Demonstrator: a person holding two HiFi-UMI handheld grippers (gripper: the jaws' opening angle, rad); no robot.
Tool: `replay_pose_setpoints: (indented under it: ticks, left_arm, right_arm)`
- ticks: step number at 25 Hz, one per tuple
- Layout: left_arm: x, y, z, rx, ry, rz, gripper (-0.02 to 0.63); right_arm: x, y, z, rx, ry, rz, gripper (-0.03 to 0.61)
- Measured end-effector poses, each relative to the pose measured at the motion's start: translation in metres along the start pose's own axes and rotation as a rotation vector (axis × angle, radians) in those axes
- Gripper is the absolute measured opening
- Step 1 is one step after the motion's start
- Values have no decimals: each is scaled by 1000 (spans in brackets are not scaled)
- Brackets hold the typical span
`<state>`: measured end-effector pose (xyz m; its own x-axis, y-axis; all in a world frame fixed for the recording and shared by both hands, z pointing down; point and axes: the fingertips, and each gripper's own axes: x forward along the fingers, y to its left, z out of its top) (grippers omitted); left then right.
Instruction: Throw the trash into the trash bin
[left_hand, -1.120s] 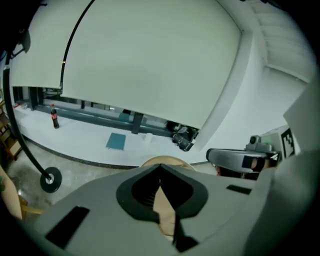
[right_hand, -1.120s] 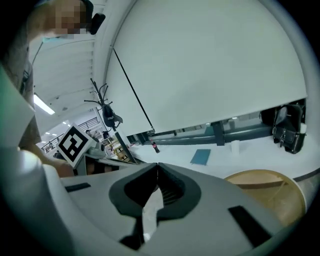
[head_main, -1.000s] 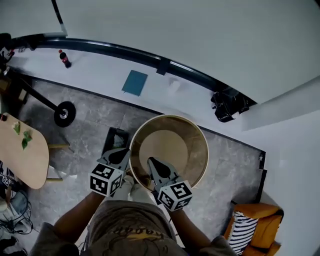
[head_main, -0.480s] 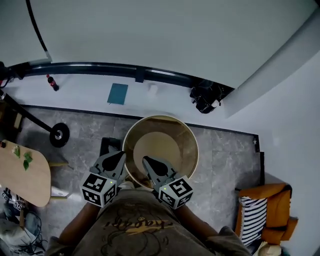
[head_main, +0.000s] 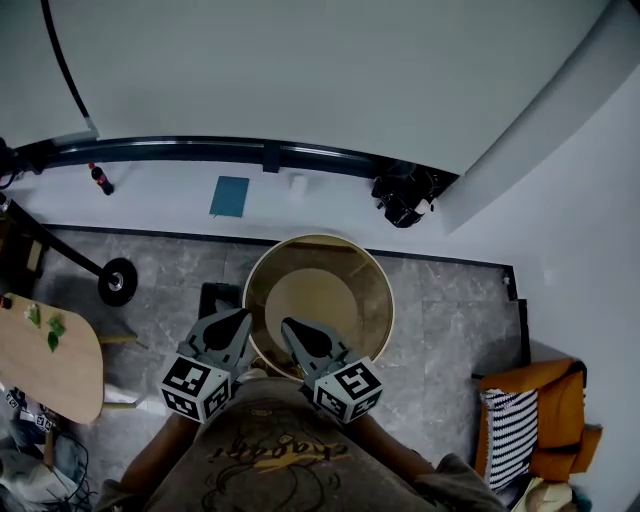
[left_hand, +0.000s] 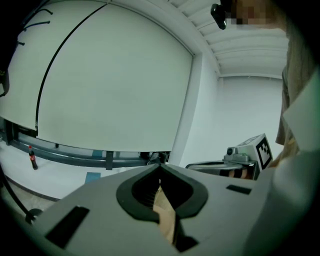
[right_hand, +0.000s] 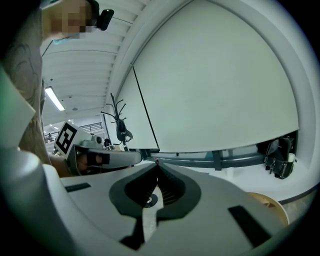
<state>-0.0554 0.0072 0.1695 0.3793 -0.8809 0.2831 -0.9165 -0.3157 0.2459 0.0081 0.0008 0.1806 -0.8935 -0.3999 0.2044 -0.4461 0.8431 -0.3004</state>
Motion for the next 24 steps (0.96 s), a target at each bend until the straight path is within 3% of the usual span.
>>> replay_pose_setpoints:
  ticks: [24]
  left_arm:
    - [13, 15, -6, -56, 15, 23, 20]
  right_arm:
    - [13, -18, 7, 6, -15, -16, 18]
